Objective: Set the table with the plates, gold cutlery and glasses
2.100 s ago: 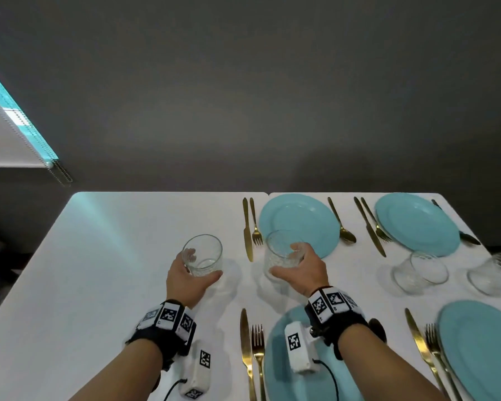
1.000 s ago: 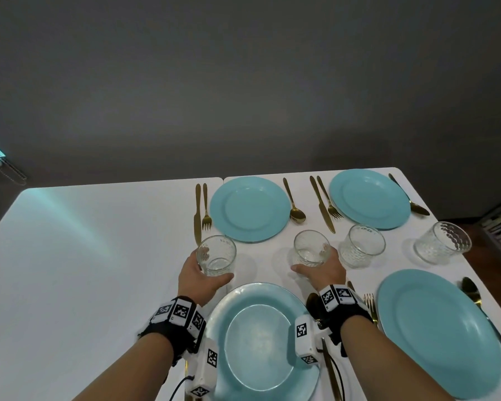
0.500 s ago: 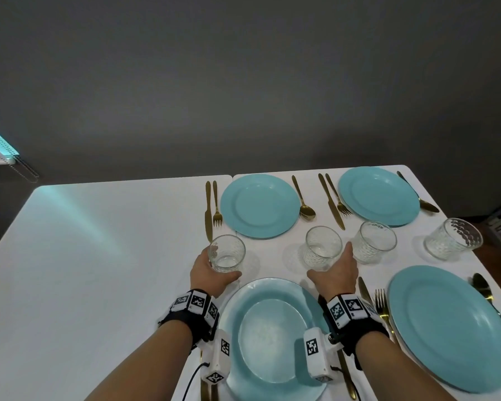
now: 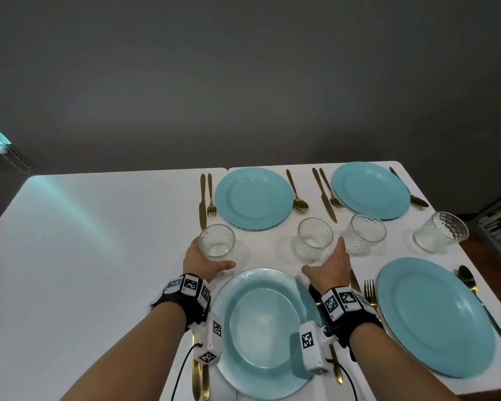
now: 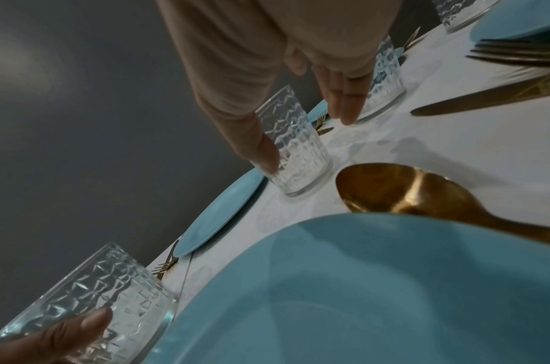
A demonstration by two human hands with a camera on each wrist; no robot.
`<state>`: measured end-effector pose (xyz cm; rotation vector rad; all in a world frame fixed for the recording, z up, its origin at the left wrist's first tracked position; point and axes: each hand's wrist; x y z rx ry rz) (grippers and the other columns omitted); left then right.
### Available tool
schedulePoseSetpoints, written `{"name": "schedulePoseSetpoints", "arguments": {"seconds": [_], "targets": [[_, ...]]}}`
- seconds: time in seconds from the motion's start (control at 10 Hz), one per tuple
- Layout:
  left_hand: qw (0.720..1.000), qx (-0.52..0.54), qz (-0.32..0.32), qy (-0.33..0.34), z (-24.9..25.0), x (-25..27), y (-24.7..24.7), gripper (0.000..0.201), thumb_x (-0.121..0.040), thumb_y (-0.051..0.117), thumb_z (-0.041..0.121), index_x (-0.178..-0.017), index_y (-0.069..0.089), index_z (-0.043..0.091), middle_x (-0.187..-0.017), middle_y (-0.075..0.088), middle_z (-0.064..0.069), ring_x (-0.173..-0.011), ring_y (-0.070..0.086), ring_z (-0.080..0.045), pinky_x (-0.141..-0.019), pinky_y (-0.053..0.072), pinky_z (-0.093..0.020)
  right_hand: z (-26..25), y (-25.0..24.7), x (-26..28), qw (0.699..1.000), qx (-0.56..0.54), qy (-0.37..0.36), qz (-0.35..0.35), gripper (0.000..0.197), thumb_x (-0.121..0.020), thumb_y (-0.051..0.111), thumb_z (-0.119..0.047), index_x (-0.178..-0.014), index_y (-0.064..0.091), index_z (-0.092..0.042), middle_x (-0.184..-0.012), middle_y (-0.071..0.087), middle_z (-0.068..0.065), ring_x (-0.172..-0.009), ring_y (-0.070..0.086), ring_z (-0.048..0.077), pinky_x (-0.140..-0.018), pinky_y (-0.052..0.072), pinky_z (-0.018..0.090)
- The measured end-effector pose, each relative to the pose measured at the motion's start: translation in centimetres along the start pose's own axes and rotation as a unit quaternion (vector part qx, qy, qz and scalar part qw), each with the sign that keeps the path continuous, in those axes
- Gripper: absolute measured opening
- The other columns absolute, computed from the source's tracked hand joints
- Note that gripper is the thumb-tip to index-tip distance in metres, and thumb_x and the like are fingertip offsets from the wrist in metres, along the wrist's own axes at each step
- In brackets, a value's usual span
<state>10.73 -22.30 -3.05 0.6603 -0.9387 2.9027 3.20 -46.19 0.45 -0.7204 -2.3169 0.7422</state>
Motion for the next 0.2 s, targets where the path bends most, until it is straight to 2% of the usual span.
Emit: {"name": "schedulePoseSetpoints", "arguments": {"seconds": [0.1,0.2], "targets": [[1.000,-0.010,0.014,-0.025,0.4,1.0,-0.2,0.111,-0.041,0.093,0.036,-0.133,0.039,0.007,-0.133,0.052,-0.013,-0.126,0.046,-0.031,-0.105,0.040,-0.043,-0.3,-0.6,0.8,1.000,0.000,0.007,-0.015,0.106,-0.071,0.074,-0.004,-0.152,0.006,-0.015,-0.152,0.025,0.014,-0.142,0.021,0.031,-0.114,0.025,0.037],[0.997,-0.038,0.053,-0.034,1.0,2.2,-0.2,0.126,-0.049,0.090,0.043,-0.146,0.019,0.004,-0.147,0.035,-0.016,-0.138,0.029,-0.032,-0.113,0.027,-0.042,-0.5,-1.1,1.0,1.000,0.004,0.004,-0.018,0.106,-0.071,0.072,-0.005,-0.152,0.004,-0.016,-0.152,0.024,0.014,-0.142,0.021,0.031,-0.114,0.025,0.037]]}}
Point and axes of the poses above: each hand's wrist, its own x-axis away from the middle knuckle, its own y-axis out of the palm, z = x × y
